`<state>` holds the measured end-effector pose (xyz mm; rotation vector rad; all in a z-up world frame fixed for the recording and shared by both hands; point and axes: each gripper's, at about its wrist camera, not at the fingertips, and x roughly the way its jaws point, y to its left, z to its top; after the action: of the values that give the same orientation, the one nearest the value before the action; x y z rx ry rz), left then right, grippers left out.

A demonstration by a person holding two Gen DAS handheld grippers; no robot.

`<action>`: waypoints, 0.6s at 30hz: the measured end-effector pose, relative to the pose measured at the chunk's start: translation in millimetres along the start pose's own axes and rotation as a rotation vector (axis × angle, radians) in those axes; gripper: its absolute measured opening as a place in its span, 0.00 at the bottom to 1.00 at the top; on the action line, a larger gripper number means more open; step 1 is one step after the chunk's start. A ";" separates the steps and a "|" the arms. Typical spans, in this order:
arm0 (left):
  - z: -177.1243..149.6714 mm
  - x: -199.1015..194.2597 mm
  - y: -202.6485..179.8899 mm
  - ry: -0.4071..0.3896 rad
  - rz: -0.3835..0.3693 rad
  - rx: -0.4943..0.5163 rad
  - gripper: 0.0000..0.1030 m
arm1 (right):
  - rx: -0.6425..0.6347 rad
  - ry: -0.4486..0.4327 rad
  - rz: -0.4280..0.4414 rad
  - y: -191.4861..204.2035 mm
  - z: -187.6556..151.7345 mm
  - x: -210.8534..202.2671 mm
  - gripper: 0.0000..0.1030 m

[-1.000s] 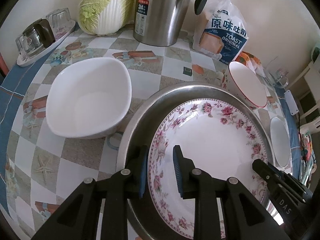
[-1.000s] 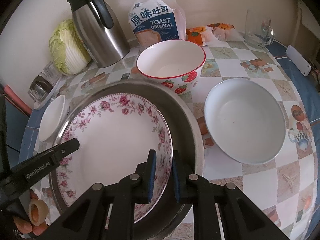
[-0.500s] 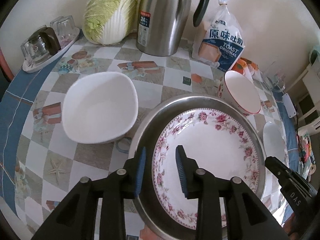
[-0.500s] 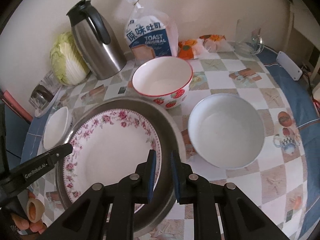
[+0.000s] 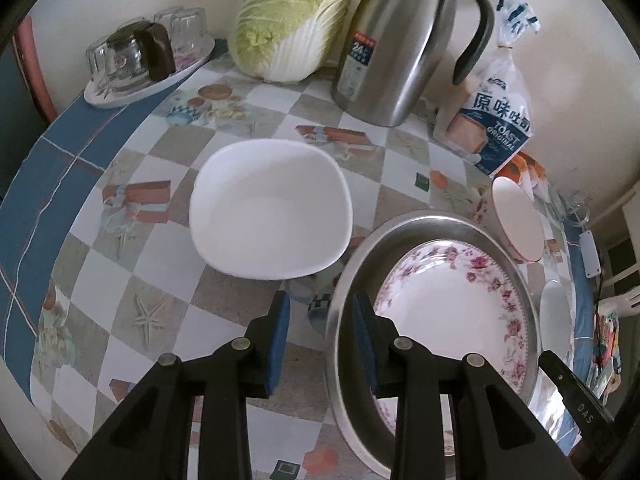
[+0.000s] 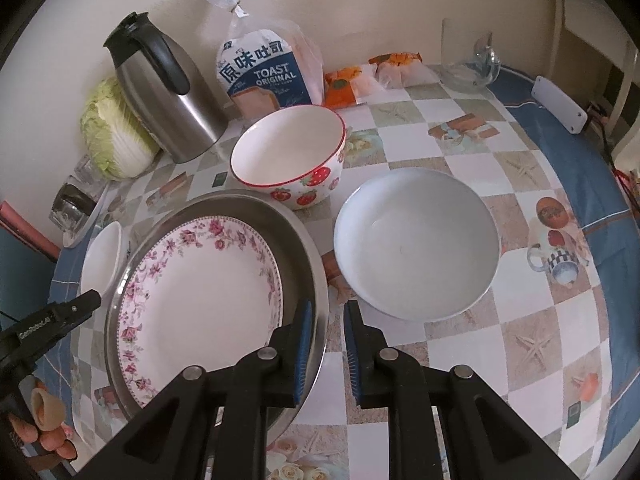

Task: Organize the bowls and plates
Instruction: 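Lower the plate flat into the steel basin and open both grippers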

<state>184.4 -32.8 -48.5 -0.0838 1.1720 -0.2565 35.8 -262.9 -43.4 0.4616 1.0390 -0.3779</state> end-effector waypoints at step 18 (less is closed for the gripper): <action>-8.8 20.2 -6.5 0.052 -0.028 0.032 0.12 | -0.023 0.034 0.029 3.0 -8.0 12.9 0.15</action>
<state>182.7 -43.4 -68.9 -0.0656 1.2185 -0.3037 37.5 -257.1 -57.7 0.4638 1.0676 -0.3332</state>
